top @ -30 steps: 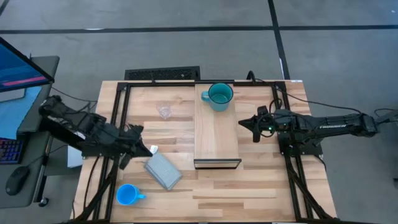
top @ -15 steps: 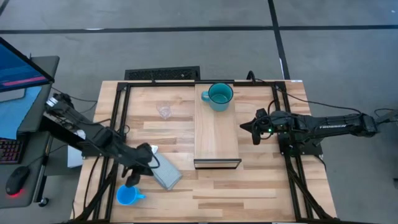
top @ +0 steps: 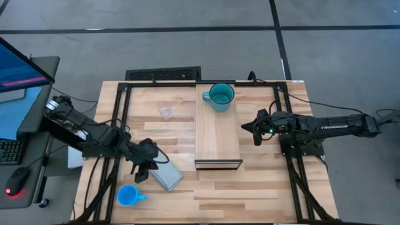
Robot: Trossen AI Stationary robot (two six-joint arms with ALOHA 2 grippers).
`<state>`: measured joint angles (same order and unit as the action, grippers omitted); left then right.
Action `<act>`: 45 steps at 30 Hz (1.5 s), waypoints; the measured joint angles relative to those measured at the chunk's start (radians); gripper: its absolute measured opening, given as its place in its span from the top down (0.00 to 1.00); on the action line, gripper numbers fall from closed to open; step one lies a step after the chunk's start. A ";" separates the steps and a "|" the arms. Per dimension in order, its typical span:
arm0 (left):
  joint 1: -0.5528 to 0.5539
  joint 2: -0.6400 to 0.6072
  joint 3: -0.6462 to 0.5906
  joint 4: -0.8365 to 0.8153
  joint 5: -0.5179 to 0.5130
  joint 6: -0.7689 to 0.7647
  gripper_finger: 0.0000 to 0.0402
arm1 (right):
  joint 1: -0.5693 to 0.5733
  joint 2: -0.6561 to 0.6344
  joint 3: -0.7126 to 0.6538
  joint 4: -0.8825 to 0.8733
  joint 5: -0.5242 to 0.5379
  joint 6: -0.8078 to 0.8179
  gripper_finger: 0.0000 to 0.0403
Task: Stack small to large cups/mugs on shelf
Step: Put the light blue mug on the shelf
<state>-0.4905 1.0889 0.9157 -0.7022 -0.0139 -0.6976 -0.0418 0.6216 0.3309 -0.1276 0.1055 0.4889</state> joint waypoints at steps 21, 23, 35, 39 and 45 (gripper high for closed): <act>0.057 0.000 -0.014 0.038 0.294 0.351 0.73 | 0.000 0.000 0.000 -0.003 0.008 -0.003 0.94; 0.053 0.000 -0.019 0.022 0.241 0.369 0.72 | 0.000 0.000 0.000 -0.004 0.008 -0.003 0.94; 0.050 0.000 -0.019 -0.011 0.226 0.088 0.72 | 0.000 0.000 0.000 -0.027 0.008 -0.003 0.94; 0.050 0.000 -0.019 -0.010 0.222 -0.076 0.72 | 0.000 0.000 0.000 -0.031 0.009 -0.018 0.94; 0.044 0.000 -0.019 -0.009 0.216 -0.043 0.72 | 0.000 0.000 0.000 -0.031 0.021 -0.055 0.94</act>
<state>-0.4462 1.0885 0.8963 -0.7108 0.2021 -0.7405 -0.0418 0.6216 0.3309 -0.1589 0.1264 0.4334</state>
